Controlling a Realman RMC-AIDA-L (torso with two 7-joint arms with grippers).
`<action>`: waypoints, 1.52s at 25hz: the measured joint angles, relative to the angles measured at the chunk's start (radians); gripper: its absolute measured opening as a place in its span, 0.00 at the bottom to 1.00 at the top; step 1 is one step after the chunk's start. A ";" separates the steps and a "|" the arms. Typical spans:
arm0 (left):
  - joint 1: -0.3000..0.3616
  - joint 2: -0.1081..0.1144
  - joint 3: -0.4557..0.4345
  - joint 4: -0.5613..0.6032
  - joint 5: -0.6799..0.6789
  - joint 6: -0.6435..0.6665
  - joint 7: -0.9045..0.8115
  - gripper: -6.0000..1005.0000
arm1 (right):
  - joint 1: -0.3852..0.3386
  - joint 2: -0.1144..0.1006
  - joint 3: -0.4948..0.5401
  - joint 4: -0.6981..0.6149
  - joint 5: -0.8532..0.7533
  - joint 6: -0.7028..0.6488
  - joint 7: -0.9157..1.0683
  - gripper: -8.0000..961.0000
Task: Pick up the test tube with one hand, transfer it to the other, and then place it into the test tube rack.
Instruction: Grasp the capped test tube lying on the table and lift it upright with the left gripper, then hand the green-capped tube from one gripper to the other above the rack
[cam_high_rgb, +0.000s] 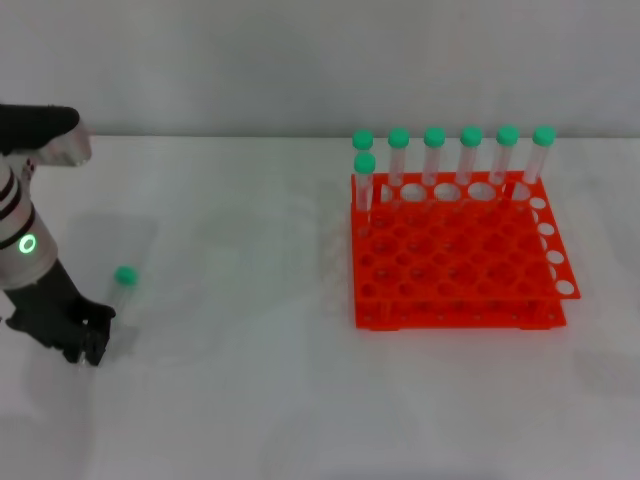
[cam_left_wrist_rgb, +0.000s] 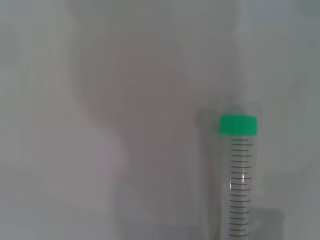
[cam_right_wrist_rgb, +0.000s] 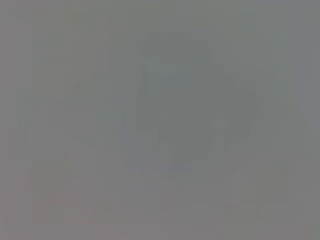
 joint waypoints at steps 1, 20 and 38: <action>-0.004 0.001 0.001 0.005 0.000 0.000 0.000 0.19 | 0.000 0.000 0.000 0.000 0.000 0.000 0.000 0.69; 0.010 -0.128 -0.308 0.279 -0.200 -0.157 0.352 0.21 | -0.007 -0.005 -0.041 -0.007 -0.002 0.000 0.029 0.69; 0.244 -0.152 -0.201 0.211 -1.064 -0.160 1.147 0.22 | -0.072 -0.155 -0.305 -0.183 -0.306 -0.009 0.563 0.69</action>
